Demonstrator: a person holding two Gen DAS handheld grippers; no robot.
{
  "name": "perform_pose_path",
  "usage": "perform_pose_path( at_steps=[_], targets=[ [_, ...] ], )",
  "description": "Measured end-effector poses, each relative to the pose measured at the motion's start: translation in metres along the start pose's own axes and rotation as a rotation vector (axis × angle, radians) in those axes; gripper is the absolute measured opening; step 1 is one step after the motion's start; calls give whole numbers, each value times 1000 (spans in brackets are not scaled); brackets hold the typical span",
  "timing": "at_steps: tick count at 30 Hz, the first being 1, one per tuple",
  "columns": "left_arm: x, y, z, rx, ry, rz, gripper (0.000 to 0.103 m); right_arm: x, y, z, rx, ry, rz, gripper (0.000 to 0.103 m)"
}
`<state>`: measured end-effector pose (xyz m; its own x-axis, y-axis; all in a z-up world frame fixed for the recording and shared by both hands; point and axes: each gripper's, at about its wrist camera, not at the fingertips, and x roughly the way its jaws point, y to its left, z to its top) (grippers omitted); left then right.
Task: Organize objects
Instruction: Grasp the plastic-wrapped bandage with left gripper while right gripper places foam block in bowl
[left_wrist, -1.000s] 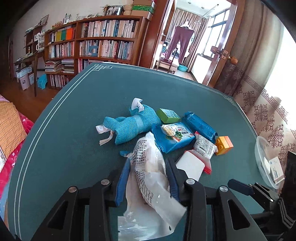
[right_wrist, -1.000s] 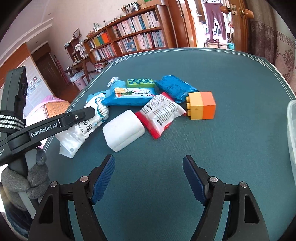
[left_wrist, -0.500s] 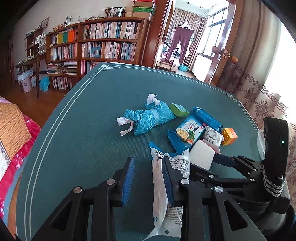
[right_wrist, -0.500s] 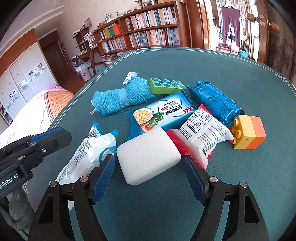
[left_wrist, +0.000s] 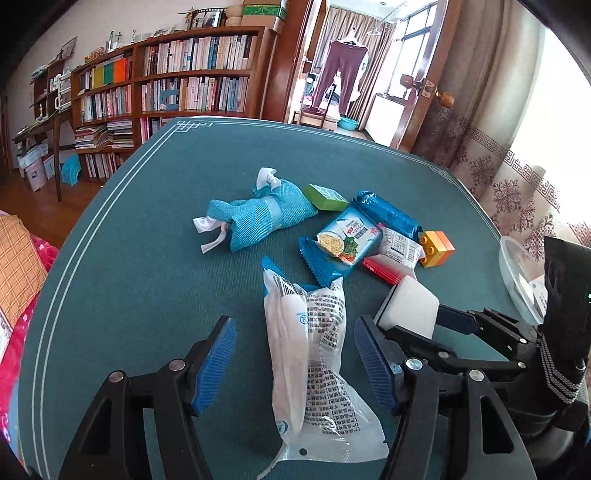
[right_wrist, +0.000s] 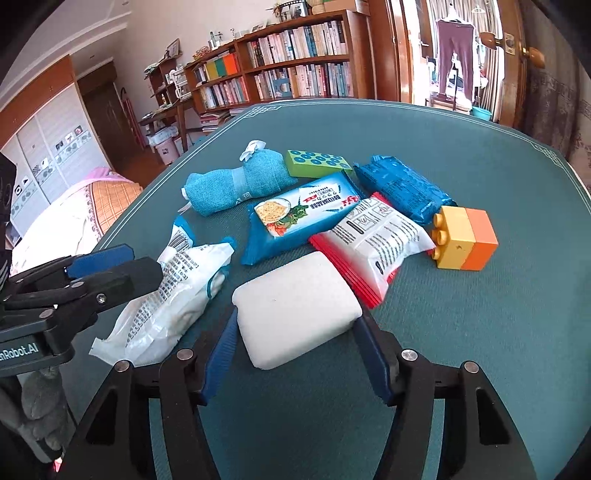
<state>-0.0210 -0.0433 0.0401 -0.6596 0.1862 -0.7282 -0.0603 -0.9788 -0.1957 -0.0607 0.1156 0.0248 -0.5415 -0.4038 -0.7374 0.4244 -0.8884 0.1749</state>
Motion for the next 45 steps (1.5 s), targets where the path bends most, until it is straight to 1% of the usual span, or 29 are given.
perform_pose_path(
  at_steps=[4, 5, 7, 8, 10, 16, 21, 26, 31, 38, 45],
  targets=[
    [13, -9, -5, 17, 39, 1, 69, -20, -17, -15, 50, -13, -18, 63],
    [17, -10, -6, 18, 49, 4, 66, -26, -19, -17, 59, -21, -20, 63],
    [24, -10, -9, 18, 71, 7, 52, -37, -24, -20, 72, -41, -24, 63],
    [26, -10, -10, 15, 83, 6, 49, -43, -26, -22, 78, -49, -24, 63],
    [25, -11, -11, 24, 76, 17, 48, -53, -30, -24, 95, -64, -27, 63],
    [20, -18, -14, 41, 74, 18, 47, -79, -50, -27, 169, -98, -20, 63],
    [13, -36, -9, 70, 51, 6, 47, -102, -69, -27, 211, -123, -53, 63],
    [7, -62, -1, 112, 27, -26, 47, -130, -99, -24, 248, -148, -117, 63],
    [9, -96, 6, 162, 18, -62, 46, -148, -135, -16, 277, -155, -210, 63],
    [10, -134, 15, 217, 5, -101, 47, -160, -191, -2, 348, -154, -274, 63],
    [12, -167, 21, 261, 4, -133, 47, -154, -249, 21, 399, -109, -302, 64]
  ],
)
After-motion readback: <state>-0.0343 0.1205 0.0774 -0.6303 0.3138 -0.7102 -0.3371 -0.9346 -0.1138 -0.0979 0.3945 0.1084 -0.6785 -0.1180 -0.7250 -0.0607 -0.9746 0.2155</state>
